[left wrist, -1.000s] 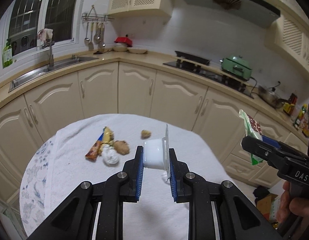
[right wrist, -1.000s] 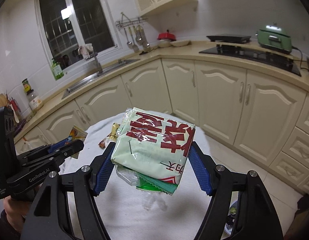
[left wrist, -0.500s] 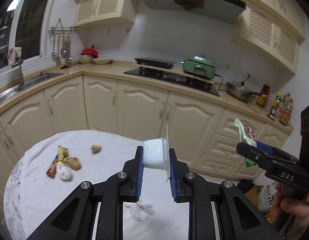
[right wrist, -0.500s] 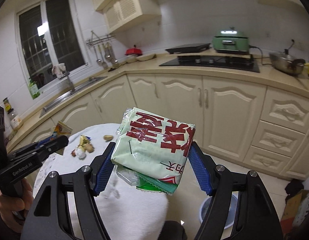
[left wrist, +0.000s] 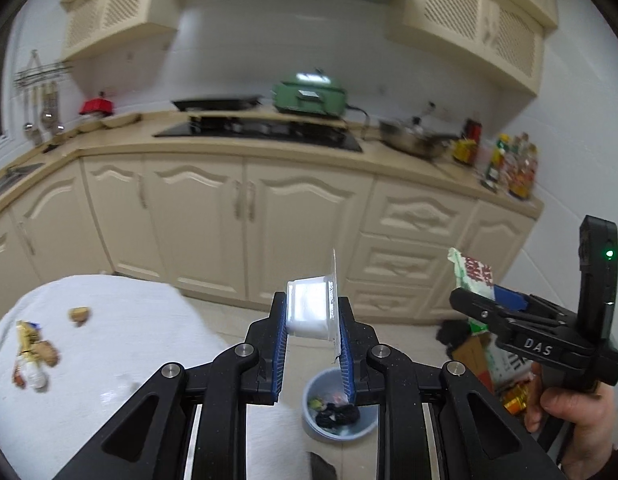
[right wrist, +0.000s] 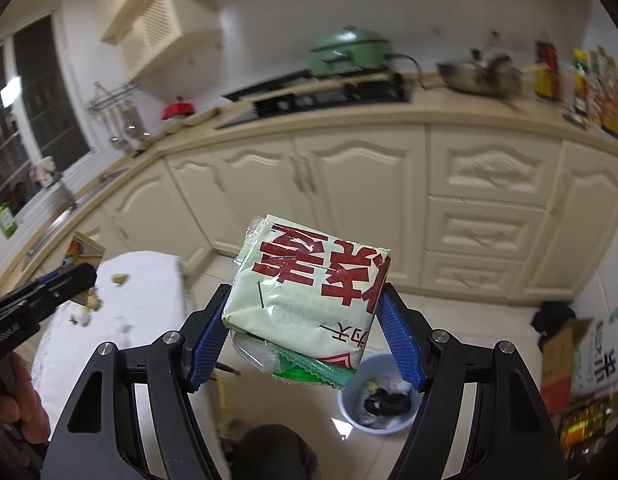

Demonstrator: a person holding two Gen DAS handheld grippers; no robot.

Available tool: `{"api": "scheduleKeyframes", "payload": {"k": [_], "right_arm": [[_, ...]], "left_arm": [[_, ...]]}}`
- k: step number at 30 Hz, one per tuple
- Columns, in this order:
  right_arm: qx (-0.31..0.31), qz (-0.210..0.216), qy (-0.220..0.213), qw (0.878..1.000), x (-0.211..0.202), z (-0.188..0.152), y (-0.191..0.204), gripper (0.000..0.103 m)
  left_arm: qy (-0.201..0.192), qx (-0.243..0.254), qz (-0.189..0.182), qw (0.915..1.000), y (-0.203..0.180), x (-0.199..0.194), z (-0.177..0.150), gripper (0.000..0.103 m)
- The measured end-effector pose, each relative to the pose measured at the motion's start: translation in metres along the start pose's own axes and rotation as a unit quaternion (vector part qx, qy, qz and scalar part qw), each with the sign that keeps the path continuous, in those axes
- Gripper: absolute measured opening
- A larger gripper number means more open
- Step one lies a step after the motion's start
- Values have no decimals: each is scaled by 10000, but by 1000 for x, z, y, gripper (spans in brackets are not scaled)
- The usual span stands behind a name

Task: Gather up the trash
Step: 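Carry both items to the blue bin and open both tools to drop them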

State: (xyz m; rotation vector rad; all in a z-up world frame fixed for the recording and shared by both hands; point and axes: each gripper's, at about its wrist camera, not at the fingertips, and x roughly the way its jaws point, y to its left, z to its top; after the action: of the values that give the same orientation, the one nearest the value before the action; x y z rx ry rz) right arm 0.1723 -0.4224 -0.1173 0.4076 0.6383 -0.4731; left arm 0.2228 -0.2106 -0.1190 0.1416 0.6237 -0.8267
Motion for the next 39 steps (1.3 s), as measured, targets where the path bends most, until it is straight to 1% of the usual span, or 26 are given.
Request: {"api": "scheduleKeyframes", "payload": {"k": [5, 6, 10, 12, 13, 16, 20, 27, 28, 29, 30, 31, 32, 33, 36, 39], "right_arm": [[334, -243, 265, 9988, 21, -13, -43, 73], [391, -286, 320, 9983, 25, -16, -50, 73], [635, -383, 543, 9958, 43, -28, -78, 73], [771, -394, 647, 9941, 53, -33, -90, 73], [836, -408, 704, 9932, 59, -35, -97, 73], [991, -420, 837, 9907, 73, -42, -112, 73], [1132, -417, 1062, 9870, 97, -50, -128, 73], [1371, -388, 1450, 9791, 135, -65, -151, 73], [1395, -377, 1500, 9781, 141, -68, -154, 74], [1406, -371, 1533, 9774, 144, -70, -155, 75], [1416, -372, 1599, 9762, 149, -73, -157, 78], [1440, -382, 1656, 9749, 154, -76, -160, 82], [1480, -404, 1679, 9738, 158, -79, -163, 91], [1514, -414, 1693, 9730, 161, -81, -165, 95], [1683, -545, 1780, 9680, 166, -90, -173, 103], [1848, -610, 1768, 9648, 163, -94, -177, 103]], "left_arm": [[405, 236, -307, 9984, -14, 60, 15, 19], [472, 265, -319, 9980, -19, 72, 22, 19], [913, 339, -419, 9944, -32, 129, 35, 19], [1050, 374, -448, 9928, -40, 151, 39, 19], [1161, 383, -481, 9913, -45, 168, 43, 19], [1382, 418, -548, 9880, -55, 203, 49, 19], [1740, 433, -645, 9817, -70, 261, 56, 19], [2140, 527, -652, 9732, -84, 328, 64, 20], [2184, 561, -613, 9723, -86, 337, 65, 26], [2165, 564, -503, 9734, -88, 347, 66, 41], [2226, 601, -428, 9721, -90, 356, 64, 52], [2267, 638, -315, 9714, -91, 365, 66, 70], [2223, 638, -211, 9727, -93, 369, 66, 76], [2158, 614, -119, 9744, -93, 373, 68, 77], [2198, 458, -37, 9745, -90, 379, 70, 80], [2178, 430, 42, 9750, -84, 377, 74, 86]]}}
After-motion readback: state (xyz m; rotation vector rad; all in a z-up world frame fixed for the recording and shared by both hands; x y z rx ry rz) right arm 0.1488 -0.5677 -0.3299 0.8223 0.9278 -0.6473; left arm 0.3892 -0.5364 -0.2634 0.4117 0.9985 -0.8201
